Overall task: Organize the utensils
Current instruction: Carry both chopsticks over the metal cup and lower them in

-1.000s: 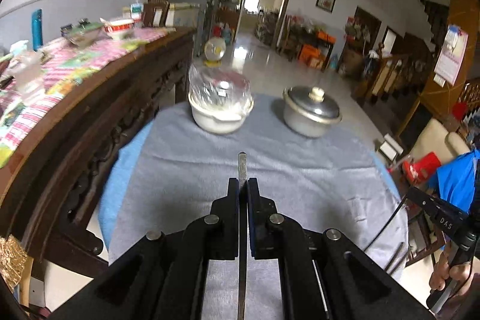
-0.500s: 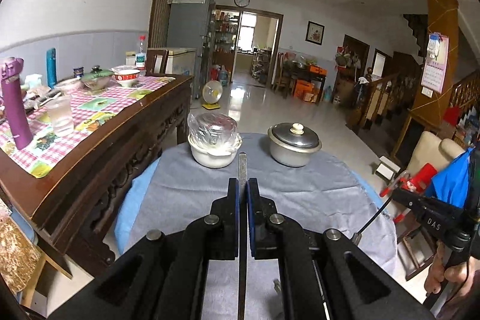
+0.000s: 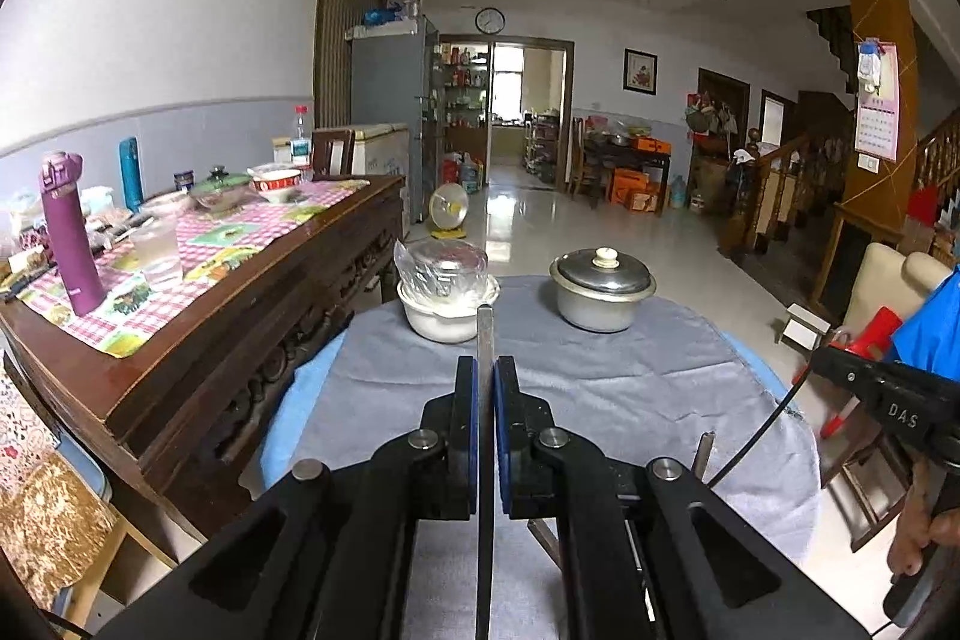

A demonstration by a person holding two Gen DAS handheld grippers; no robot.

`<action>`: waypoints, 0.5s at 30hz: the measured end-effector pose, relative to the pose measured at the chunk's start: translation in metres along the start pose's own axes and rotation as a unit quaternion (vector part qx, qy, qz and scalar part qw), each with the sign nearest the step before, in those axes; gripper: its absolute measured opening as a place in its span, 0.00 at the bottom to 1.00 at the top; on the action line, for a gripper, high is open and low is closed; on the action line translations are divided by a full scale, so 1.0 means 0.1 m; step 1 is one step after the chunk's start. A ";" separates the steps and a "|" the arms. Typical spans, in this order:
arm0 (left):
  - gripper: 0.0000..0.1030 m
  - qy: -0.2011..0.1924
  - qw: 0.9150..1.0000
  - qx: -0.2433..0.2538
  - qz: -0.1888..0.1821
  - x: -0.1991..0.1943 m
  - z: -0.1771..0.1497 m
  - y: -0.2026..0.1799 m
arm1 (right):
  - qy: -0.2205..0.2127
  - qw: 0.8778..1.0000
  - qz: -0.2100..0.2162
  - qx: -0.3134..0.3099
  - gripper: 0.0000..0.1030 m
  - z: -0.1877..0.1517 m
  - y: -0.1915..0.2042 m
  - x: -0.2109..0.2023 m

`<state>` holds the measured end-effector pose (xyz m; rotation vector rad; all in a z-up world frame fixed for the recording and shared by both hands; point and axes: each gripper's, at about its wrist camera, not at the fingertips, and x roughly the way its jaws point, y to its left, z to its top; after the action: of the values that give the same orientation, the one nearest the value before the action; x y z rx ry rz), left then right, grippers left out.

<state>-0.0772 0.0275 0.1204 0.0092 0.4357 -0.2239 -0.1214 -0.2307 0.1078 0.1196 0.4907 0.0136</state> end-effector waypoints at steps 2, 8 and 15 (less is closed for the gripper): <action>0.05 -0.002 1.000 0.001 -0.001 -0.03 -0.02 -0.04 | 0.000 1.000 -0.001 0.002 0.06 -0.02 -0.01 -0.05; 0.05 -0.002 1.000 0.007 0.001 -0.07 -0.10 -0.15 | 0.000 1.000 -0.010 0.002 0.06 -0.12 0.02 -0.16; 0.05 0.005 1.000 -0.008 -0.002 -0.10 -0.25 -0.20 | -0.013 1.000 -0.021 0.018 0.06 -0.29 0.01 -0.35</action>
<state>-0.1012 0.0112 0.1025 -0.0070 0.4467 -0.2237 -0.1660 -0.2277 0.0987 0.1445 0.4681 -0.0382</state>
